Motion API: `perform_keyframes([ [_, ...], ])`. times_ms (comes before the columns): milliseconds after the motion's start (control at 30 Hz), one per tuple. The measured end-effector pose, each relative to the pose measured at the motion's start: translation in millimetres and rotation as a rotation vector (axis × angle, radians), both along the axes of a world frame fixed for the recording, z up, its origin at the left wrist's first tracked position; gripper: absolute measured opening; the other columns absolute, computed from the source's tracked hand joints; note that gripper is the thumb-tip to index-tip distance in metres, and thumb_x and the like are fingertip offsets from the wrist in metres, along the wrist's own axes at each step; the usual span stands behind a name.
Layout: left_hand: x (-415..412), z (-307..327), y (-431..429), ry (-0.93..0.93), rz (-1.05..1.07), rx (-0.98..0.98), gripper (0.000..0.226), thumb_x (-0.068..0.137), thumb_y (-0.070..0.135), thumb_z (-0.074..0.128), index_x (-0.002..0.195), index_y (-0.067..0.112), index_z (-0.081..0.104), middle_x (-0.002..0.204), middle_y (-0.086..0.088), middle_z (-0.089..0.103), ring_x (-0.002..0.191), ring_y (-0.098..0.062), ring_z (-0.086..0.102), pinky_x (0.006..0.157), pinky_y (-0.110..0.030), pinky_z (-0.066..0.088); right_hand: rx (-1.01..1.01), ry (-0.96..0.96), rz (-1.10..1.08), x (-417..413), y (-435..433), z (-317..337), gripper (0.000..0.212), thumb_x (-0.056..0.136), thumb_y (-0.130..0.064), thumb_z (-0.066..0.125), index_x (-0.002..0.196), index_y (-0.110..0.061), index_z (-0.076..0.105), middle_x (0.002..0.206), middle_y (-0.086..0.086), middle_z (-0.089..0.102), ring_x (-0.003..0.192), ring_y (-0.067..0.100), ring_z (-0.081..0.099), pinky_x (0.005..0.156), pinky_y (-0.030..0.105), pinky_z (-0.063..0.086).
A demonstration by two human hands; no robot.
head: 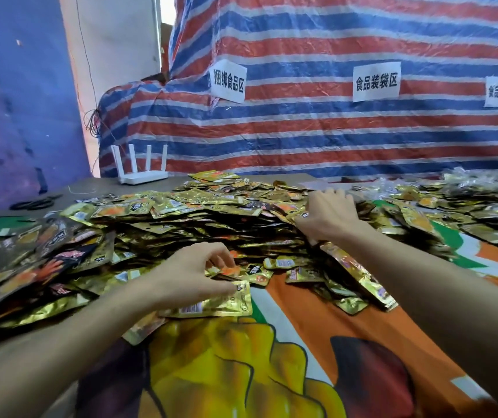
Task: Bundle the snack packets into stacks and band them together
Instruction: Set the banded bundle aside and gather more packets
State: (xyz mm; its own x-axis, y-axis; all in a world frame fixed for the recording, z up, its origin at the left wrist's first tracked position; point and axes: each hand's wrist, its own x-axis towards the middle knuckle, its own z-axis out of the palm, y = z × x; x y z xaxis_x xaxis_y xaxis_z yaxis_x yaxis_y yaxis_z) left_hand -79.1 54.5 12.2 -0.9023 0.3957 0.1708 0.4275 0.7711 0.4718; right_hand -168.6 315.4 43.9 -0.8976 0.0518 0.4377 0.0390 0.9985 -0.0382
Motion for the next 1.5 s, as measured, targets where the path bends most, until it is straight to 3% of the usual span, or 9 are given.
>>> perform_keyframes([
  [100, 5.0, 4.1, -20.1, -0.056, -0.019, -0.212, 0.062, 0.076, 0.049, 0.082, 0.129, 0.042, 0.05, 0.133, 0.014, 0.048, 0.125, -0.007, 0.045, 0.109, -0.037, 0.04, -0.095, -0.008, 0.196, 17.1, -15.8, 7.9, 0.032, 0.083, -0.036, 0.065, 0.104, -0.012, 0.067, 0.102, 0.012, 0.068, 0.103, 0.031, 0.061, 0.085, 0.038, 0.052],
  [200, 9.5, 2.8, -32.7, -0.001, -0.008, -0.422, 0.081, 0.072, 0.05, 0.079, 0.142, 0.043, 0.039, 0.141, 0.017, 0.039, 0.128, -0.006, 0.039, 0.11, -0.035, 0.035, -0.115, -0.183, 0.396, 35.5, -39.7, 6.7, 0.049, 0.082, -0.031, 0.071, 0.128, -0.017, 0.06, 0.122, 0.006, 0.064, 0.11, 0.026, 0.059, 0.09, 0.039, 0.054],
  [433, 7.3, -3.5, -34.4, 0.161, 0.035, -0.655, 0.073, 0.077, 0.061, 0.062, 0.143, 0.037, 0.044, 0.136, 0.014, 0.05, 0.122, -0.012, 0.05, 0.095, -0.033, 0.043, -0.018, -0.192, 0.446, 34.7, -92.2, -23.3, 0.071, 0.088, -0.027, 0.065, 0.152, -0.021, 0.035, 0.143, 0.014, 0.042, 0.135, 0.033, 0.036, 0.109, 0.045, 0.038],
  [567, -1.3, 0.3, -38.6, 0.185, 0.06, -0.396, 0.074, 0.067, 0.069, 0.038, 0.13, 0.036, 0.058, 0.128, 0.015, 0.055, 0.117, -0.01, 0.05, 0.099, -0.037, 0.041, -0.119, -0.032, 0.382, 17.1, -110.7, -21.1, 0.065, 0.085, -0.027, 0.063, 0.146, -0.018, 0.043, 0.147, 0.014, 0.04, 0.137, 0.033, 0.032, 0.113, 0.046, 0.029],
  [700, -35.6, 4.7, -48.5, 0.499, 0.308, -0.265, 0.046, 0.083, 0.039, 0.061, 0.127, 0.029, 0.057, 0.129, 0.007, 0.055, 0.123, -0.015, 0.045, 0.11, -0.037, 0.029, -0.206, -0.051, 0.284, -11.3, -117.7, -11.2, 0.067, 0.084, -0.022, 0.059, 0.149, -0.017, 0.04, 0.154, 0.013, 0.036, 0.143, 0.032, 0.029, 0.115, 0.052, 0.026],
  [933, -75.1, -10.1, -46.4, 0.187, 0.466, -0.398, 0.072, 0.089, 0.026, 0.056, 0.155, 0.02, 0.027, 0.156, -0.005, 0.033, 0.143, -0.029, 0.031, 0.117, -0.049, 0.028, -0.243, -0.277, 0.253, -51.8, -111.6, -15.0, 0.081, 0.088, -0.02, 0.054, 0.16, -0.029, 0.018, 0.164, 0.006, 0.027, 0.149, 0.034, 0.024, 0.118, 0.057, 0.019],
  [1200, -60.6, -2.0, -72.1, 0.324, 0.383, -0.133, 0.038, 0.095, 0.014, 0.067, 0.13, 0.028, 0.067, 0.118, 0.003, 0.066, 0.118, -0.023, 0.058, 0.099, -0.041, 0.049, -0.057, -0.025, 0.189, -49.5, -113.9, -21.0, 0.032, 0.089, -0.011, 0.059, 0.118, -0.02, 0.069, 0.126, 0.006, 0.063, 0.124, 0.034, 0.051, 0.103, 0.047, 0.034],
  [1333, -45.5, 10.6, -74.9, 0.367, 0.357, -0.013, 0.024, 0.096, 0.008, 0.062, 0.104, 0.023, 0.079, 0.109, 0.004, 0.074, 0.104, -0.02, 0.067, 0.092, -0.041, 0.055, -0.138, 0.064, 0.233, -34.7, -104.7, -20.4, 0.027, 0.087, -0.009, 0.061, 0.109, -0.018, 0.073, 0.116, 0.005, 0.061, 0.116, 0.03, 0.055, 0.096, 0.045, 0.041],
  [1500, -36.8, 9.5, -68.3, 0.479, 0.364, 0.066, 0.024, 0.1, 0.008, 0.056, 0.121, 0.011, 0.066, 0.116, -0.004, 0.067, 0.106, -0.026, 0.063, 0.092, -0.046, 0.053, -0.33, 0.216, 0.296, -16.0, -92.1, -17.7, 0.009, 0.088, -0.012, 0.064, 0.091, -0.017, 0.07, 0.086, 0.0, 0.068, 0.088, 0.028, 0.065, 0.076, 0.037, 0.046],
])
